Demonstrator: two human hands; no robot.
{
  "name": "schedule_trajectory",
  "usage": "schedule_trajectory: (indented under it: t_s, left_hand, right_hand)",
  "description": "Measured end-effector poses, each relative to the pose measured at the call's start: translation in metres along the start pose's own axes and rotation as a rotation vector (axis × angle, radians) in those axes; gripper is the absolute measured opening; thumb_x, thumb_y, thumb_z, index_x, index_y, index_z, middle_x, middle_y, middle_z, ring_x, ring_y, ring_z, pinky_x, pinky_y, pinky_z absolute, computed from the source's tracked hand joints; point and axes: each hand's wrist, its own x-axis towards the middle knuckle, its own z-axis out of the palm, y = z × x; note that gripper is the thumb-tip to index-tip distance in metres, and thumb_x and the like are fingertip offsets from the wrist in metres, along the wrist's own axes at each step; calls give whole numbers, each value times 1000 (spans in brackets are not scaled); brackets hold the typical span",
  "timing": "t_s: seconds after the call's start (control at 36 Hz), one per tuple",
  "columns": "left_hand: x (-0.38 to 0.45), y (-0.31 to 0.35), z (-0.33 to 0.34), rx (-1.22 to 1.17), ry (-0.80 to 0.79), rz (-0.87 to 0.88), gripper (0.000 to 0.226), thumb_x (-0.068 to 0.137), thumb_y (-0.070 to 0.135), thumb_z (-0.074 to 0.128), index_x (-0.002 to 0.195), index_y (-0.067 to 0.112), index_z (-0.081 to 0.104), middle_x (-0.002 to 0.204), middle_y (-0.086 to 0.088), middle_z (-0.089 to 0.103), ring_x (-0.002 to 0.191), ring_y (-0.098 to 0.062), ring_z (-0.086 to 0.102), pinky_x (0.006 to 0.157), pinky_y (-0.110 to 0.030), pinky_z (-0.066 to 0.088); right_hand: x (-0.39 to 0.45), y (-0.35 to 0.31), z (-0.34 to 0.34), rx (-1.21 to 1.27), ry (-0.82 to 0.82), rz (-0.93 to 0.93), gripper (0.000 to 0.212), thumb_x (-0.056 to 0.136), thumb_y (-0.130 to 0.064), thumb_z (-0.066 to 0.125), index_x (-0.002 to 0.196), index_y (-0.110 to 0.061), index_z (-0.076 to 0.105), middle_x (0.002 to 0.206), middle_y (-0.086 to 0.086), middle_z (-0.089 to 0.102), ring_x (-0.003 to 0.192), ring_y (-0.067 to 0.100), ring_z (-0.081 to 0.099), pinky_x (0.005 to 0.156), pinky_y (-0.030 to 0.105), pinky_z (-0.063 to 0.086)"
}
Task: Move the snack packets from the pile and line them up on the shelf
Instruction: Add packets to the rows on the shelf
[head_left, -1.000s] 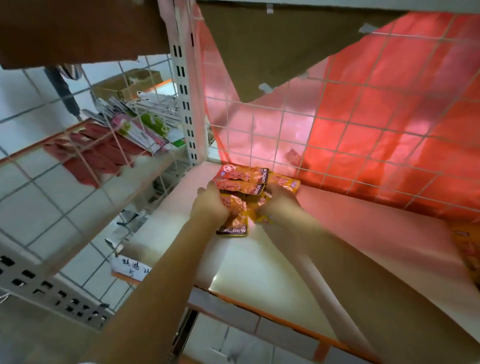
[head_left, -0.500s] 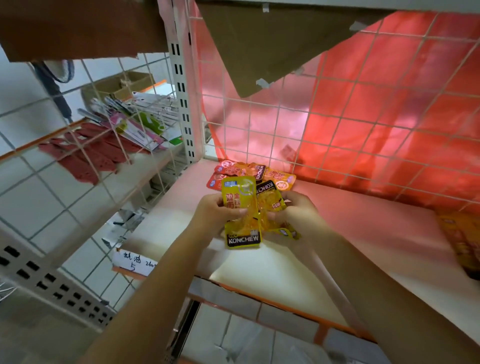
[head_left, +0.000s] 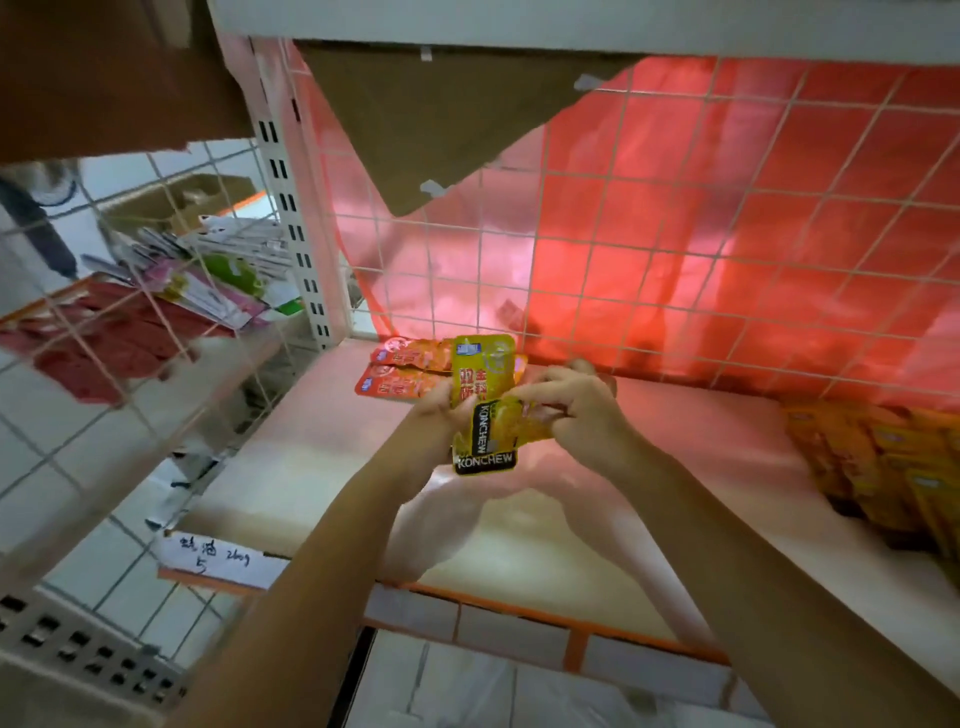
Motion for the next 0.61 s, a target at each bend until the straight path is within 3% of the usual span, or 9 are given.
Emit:
schedule_trajectory:
  t_s: [0.06,0.11,0.14,0.19,0.25,0.33,0.39,0.5,0.61]
  left_hand:
    - [0,0,11,5,-30,6,25,99,35,41,101,17,58,93,-5,66,81,-10,66,68,-27,53]
    - [-4,-1,23,-11,-132,19,46,90,53,40,108,14,57,95,-9,69,83,-20,69,70,-34,57]
    - [-7,-1,31,-20,-173,25,47,85,54,41,104,12,55,87,-10,69,75,-23,69,65,-34,56]
    - [-11,-2,54,-15,-187,55,33,85,44,50,91,12,50,66,-8,65,57,-20,65,54,-30,53]
    - [-10,-4,81,36,-92,109,24,89,29,61,80,12,46,53,-6,60,45,-19,60,49,-27,50]
    - [-7,-11,109,94,73,110,32,87,32,63,70,10,46,43,-4,54,40,-22,56,52,-35,52]
    - [-8,-10,119,78,102,73,47,84,48,61,73,4,51,43,-5,52,42,-24,56,55,-40,53]
    - [-10,-7,133,33,130,40,63,73,68,55,64,6,51,40,-5,47,43,-24,54,56,-38,53]
    - [-16,-10,145,31,280,39,68,82,66,48,54,4,50,41,-6,45,43,-24,51,57,-44,54]
  right_hand:
    - [-3,5,-8,-93,57,-1,32,79,-3,62,98,-25,75,80,-23,45,91,11,35,81,36,24]
    - [-9,12,-15,-162,112,-7,27,74,-7,68,88,-28,76,82,-16,48,89,11,37,69,29,11]
    - [-13,14,-18,-177,126,-11,20,73,-14,65,77,-31,75,79,-15,48,87,13,39,64,29,7]
    - [-22,12,-25,-157,146,18,17,69,-40,47,54,-34,51,69,-18,40,85,17,42,63,30,7]
    - [-31,12,-30,-108,95,108,28,61,-55,27,55,-33,44,71,-17,45,89,18,42,70,31,17]
    - [-43,18,-37,-131,52,191,55,65,-52,26,76,-14,64,86,8,60,93,30,52,78,37,34]
    - [-50,24,-41,-90,47,255,47,70,-39,37,83,-4,65,80,14,54,89,35,54,70,35,36]
    - [-58,32,-47,3,-51,425,35,78,-42,43,93,-15,61,86,8,61,86,28,57,67,30,39]
    - [-64,29,-44,56,-192,568,38,68,-49,38,68,-13,51,80,9,60,78,21,54,63,27,34]
